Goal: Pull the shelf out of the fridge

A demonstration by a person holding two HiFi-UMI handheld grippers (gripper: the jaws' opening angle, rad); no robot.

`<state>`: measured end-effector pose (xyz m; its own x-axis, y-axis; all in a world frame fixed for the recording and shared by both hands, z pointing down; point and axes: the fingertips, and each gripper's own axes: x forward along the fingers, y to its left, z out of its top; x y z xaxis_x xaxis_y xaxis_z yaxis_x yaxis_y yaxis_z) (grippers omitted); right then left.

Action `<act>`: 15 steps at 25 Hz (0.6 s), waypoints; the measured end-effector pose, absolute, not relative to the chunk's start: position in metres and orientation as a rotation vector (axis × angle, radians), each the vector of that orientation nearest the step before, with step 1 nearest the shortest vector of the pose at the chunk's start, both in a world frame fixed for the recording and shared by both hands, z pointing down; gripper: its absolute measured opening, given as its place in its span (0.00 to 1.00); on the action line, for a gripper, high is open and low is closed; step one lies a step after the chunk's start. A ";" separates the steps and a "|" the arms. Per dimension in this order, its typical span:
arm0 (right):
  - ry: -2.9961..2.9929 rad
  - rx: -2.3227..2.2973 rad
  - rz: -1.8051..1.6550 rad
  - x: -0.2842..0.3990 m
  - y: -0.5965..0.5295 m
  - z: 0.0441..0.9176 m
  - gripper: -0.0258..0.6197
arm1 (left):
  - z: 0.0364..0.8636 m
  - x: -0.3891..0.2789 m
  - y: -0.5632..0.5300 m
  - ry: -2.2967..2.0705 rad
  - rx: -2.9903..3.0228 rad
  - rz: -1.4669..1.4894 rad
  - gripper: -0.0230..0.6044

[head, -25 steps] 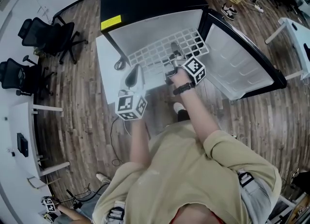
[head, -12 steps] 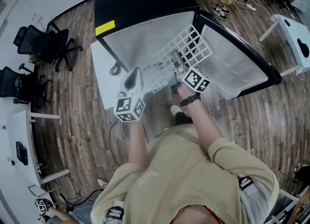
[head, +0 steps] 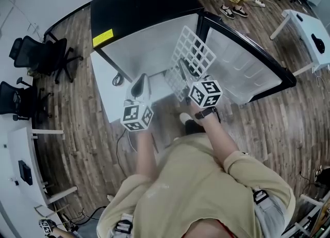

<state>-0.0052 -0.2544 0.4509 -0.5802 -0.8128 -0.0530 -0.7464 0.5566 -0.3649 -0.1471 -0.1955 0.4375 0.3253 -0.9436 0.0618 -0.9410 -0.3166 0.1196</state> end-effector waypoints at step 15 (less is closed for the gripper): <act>2.739 -1.437 0.003 -0.016 -0.244 0.426 0.16 | 0.441 -0.153 -0.211 -1.826 2.446 0.011 0.04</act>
<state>-0.0158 -0.2443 0.4261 -0.5677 -0.8221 -0.0438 -0.8222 0.5688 -0.0208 -0.1531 -0.2110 0.4410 0.2853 -0.9566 0.0589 -0.9572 -0.2814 0.0673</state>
